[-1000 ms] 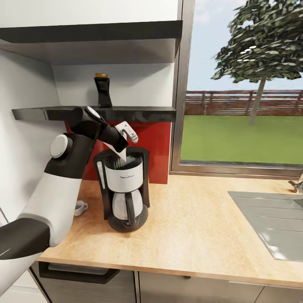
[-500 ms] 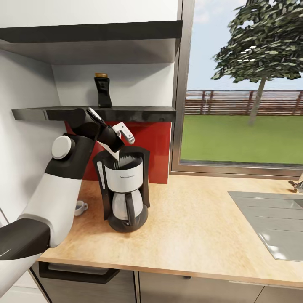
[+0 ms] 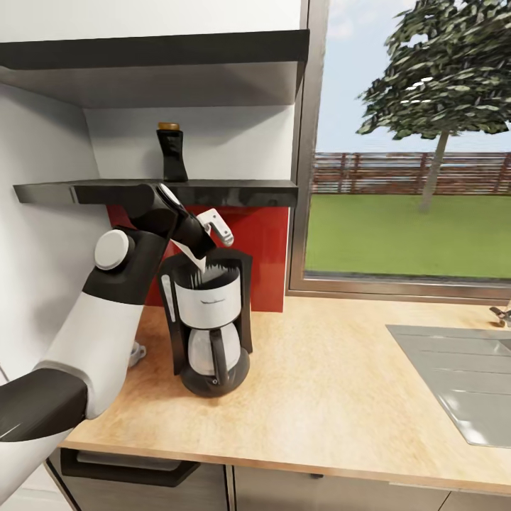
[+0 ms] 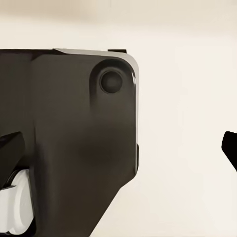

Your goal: Set up a coffee station on the kitchen countertop: keep the coffee maker on the countertop, move the bottle of coffee from the kitchen shelf to the counter next to the coffee maker, place a paper coffee filter on top of the coffee maker, put the saucer next to the coffee maker with the coffee cup on the saucer, and place the electric kettle next to the coffee maker.

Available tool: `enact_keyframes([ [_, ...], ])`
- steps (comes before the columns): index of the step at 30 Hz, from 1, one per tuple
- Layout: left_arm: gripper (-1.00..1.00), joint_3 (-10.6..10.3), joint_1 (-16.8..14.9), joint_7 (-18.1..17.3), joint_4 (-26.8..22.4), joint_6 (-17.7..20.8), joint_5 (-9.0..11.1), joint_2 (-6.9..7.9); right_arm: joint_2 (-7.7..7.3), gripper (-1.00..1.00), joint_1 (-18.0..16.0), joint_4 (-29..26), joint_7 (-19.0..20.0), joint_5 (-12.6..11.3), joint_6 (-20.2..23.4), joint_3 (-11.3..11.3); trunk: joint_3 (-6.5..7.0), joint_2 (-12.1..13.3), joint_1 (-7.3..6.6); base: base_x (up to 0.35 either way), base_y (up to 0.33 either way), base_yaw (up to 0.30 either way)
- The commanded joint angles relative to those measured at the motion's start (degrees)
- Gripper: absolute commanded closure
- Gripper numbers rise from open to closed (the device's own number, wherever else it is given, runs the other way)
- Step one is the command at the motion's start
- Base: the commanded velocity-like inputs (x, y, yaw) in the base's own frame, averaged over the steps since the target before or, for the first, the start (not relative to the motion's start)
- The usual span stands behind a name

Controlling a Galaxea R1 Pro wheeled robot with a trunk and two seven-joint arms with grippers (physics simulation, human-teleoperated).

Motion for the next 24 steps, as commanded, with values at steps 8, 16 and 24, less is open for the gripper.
enact_keyframes([
  [8,1.00,-0.1,0.0,-0.5,0.0,0.7,-0.5,-0.01,0.00,-1.00,0.0,0.1,-0.1,0.0,-0.2,0.0,-0.03,0.0,0.02,0.009,0.000,0.000],
  [16,1.00,-0.1,0.0,-0.5,0.0,0.7,-0.3,-0.02,-0.01,-1.00,0.0,0.1,-0.1,0.0,-0.2,0.0,-0.03,0.0,0.02,0.149,-0.056,0.000],
  [24,1.00,-0.1,0.0,-0.5,0.0,0.6,-0.2,-0.02,-0.07,-1.00,0.0,0.1,-0.1,0.0,-0.2,0.0,-0.03,0.0,0.02,0.020,-0.039,0.000],
])
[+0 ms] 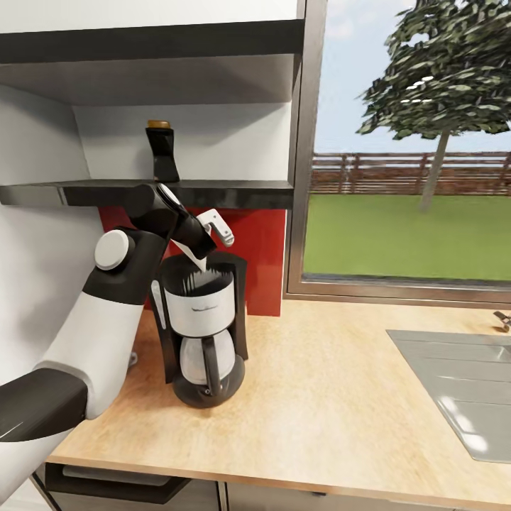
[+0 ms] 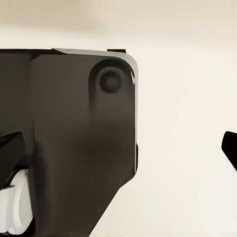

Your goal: Set up a coffee station on the kitchen countertop: keep the coffee maker on the countertop, move the bottle of coffee from the kitchen shelf to the counter next to the coffee maker, place a paper coffee filter on top of the coffee maker, put the saucer next to the coffee maker with the coffee cup on the saucer, and place the electric kettle next to the coffee maker.

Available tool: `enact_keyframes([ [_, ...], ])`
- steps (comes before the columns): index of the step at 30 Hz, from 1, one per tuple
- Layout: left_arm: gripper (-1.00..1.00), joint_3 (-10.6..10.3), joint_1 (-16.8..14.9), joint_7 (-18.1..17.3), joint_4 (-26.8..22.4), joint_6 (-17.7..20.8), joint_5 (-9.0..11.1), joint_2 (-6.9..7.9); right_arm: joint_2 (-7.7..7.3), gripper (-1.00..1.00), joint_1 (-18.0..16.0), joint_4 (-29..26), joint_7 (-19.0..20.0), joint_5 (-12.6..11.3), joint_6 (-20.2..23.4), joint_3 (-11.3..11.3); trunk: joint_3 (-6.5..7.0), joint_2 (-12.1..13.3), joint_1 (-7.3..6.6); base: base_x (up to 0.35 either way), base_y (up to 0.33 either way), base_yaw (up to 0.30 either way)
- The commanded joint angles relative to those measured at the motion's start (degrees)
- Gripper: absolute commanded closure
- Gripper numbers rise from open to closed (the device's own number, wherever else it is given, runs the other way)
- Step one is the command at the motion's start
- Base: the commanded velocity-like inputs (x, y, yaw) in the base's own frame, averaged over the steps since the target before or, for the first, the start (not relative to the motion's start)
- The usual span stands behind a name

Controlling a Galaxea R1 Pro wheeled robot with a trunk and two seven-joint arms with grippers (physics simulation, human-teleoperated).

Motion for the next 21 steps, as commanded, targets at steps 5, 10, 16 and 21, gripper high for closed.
enact_keyframes([
  [5,1.00,-0.1,1.2,-0.5,0.0,0.3,-0.5,0.00,0.07,-1.00,0.0,0.1,-0.1,0.0,-0.2,0.0,-0.03,0.0,0.02,0.000,-0.001,0.000],
  [10,1.00,-0.7,2.4,-0.6,0.0,0.4,-0.5,-0.01,0.07,-1.00,0.0,0.1,-0.1,0.0,-0.2,0.0,-0.03,0.0,0.02,0.000,0.000,0.000],
  [16,1.00,-0.8,2.4,-0.7,0.0,0.4,-0.7,0.10,0.07,-1.00,0.0,0.1,-0.1,0.0,-0.2,0.0,-0.03,0.0,0.02,0.000,0.000,0.000],
  [21,1.00,-0.9,2.4,-0.8,0.0,0.4,-0.7,0.16,0.15,-1.00,0.0,0.1,-0.1,0.0,-0.2,0.0,-0.03,0.0,0.02,0.000,0.000,0.000],
])
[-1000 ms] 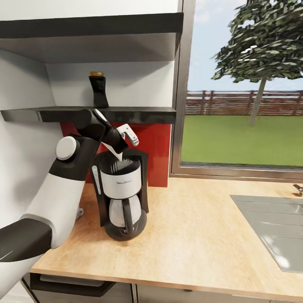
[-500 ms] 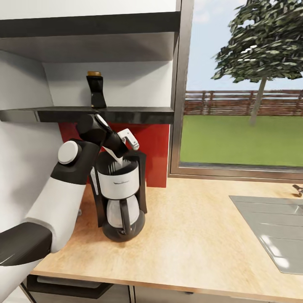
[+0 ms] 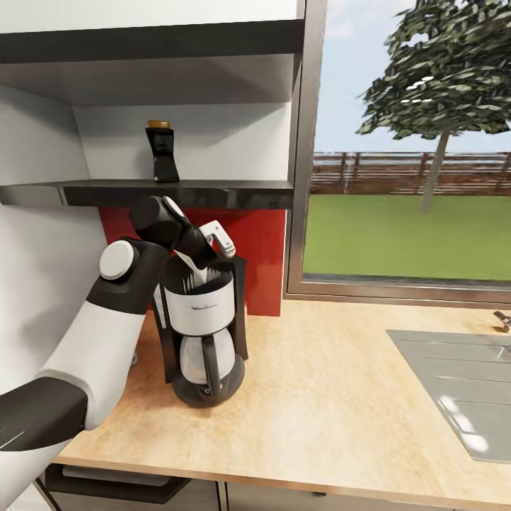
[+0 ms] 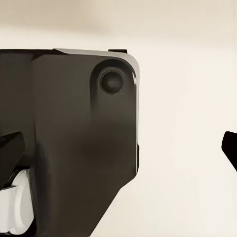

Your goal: Set up a coffee station on the kitchen countertop: keep the coffee maker on the countertop, move the bottle of coffee from the kitchen shelf to the counter next to the coffee maker, place a paper coffee filter on top of the coffee maker, put the saucer next to the coffee maker with the coffee cup on the saucer, and place the electric kettle next to the coffee maker.

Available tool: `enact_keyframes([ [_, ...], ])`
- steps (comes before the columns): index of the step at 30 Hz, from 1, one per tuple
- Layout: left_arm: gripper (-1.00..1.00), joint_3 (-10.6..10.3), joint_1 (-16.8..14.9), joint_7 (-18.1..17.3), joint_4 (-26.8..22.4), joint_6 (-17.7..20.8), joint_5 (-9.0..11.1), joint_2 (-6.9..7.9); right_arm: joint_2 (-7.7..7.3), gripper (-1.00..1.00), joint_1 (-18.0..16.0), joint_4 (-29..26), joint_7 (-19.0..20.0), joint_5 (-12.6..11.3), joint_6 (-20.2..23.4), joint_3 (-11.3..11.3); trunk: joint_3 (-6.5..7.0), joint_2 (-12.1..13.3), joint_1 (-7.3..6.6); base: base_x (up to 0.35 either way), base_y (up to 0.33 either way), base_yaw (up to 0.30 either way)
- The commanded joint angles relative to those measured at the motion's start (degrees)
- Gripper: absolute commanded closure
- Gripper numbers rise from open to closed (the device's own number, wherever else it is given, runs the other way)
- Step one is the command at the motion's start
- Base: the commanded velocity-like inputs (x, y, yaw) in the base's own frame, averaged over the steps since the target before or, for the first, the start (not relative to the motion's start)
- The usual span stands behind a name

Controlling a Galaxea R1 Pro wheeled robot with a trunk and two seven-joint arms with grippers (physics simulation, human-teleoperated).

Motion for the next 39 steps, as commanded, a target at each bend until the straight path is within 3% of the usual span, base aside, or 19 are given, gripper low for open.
enact_keyframes([
  [1,-1.00,0.0,0.0,-0.5,0.0,0.5,-0.5,-0.01,0.01,-1.00,0.0,0.1,-0.1,0.0,-0.2,0.0,-0.03,0.0,0.02,0.000,0.000,0.000],
  [27,-1.00,0.0,-0.2,-0.6,0.0,0.8,-0.8,-0.09,0.01,-1.00,0.0,0.1,-0.1,0.0,-0.2,-0.1,-0.03,0.0,0.02,0.000,0.000,0.000],
  [33,-1.00,0.1,-1.4,-0.6,-0.1,1.2,-0.8,-0.23,0.01,-1.00,0.0,0.1,-0.1,0.0,-0.2,-0.1,-0.03,0.0,0.02,0.000,0.000,0.000],
  [39,-1.00,0.3,-5.4,-0.6,-0.6,1.4,-0.8,-0.27,0.01,-1.00,0.0,0.1,-0.1,0.0,-0.2,-0.1,-0.03,0.0,0.02,0.000,0.000,0.000],
])
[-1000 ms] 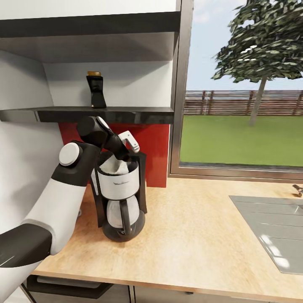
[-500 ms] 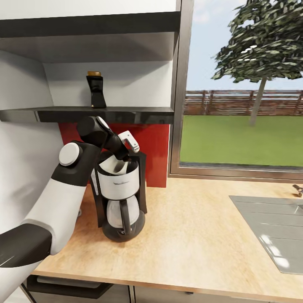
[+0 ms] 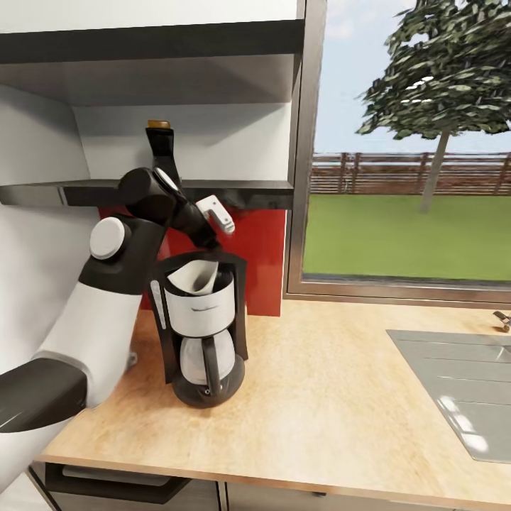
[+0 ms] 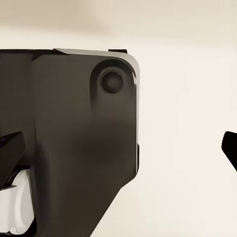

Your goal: Set up a coffee station on the kitchen countertop: keep the coffee maker on the countertop, move the bottle of coffee from the kitchen shelf to the counter next to the coffee maker, place a paper coffee filter on top of the coffee maker, put the saucer next to the coffee maker with the coffee cup on the saucer, and place the electric kettle next to the coffee maker.

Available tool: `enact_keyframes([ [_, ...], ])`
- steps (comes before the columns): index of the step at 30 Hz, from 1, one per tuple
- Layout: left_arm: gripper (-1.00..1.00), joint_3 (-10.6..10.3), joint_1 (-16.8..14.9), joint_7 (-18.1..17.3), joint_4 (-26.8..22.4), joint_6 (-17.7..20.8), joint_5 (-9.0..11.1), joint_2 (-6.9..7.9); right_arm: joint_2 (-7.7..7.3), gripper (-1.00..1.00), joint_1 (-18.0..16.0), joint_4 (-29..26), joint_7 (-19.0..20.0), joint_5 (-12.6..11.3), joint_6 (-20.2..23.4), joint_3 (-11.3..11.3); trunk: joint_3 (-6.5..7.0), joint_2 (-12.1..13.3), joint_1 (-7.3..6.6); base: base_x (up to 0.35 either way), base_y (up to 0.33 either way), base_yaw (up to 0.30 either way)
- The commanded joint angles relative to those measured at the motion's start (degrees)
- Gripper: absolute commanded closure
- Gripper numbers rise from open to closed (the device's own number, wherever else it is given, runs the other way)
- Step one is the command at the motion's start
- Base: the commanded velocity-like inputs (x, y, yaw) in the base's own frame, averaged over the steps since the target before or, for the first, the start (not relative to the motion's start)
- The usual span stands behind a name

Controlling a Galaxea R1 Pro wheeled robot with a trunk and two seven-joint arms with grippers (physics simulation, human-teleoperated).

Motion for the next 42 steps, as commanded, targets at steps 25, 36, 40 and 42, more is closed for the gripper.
enact_keyframes([
  [25,-1.00,0.2,-1.8,-0.6,-2.2,0.6,-0.1,-0.33,0.06,-1.00,0.0,0.1,-0.1,0.0,-0.2,0.1,-0.03,0.0,0.02,0.000,0.000,0.000],
  [36,-1.00,0.4,-1.5,-0.6,-2.8,0.6,-0.1,-0.28,0.09,-1.00,0.0,0.1,-0.1,0.0,-0.2,0.1,-0.03,0.0,0.02,-0.192,-0.106,0.000],
  [40,-1.00,0.4,-1.4,-0.6,-2.8,0.6,-0.1,-0.24,0.09,-1.00,0.0,0.1,-0.1,0.0,-0.2,0.1,-0.03,0.0,0.02,-0.279,-0.157,0.000],
  [42,-1.00,0.5,-1.4,-0.6,-2.8,0.6,-0.1,-0.18,0.09,-1.00,0.0,0.1,-0.2,0.0,-0.2,0.1,-0.03,0.0,0.02,-0.282,-0.158,0.000],
])
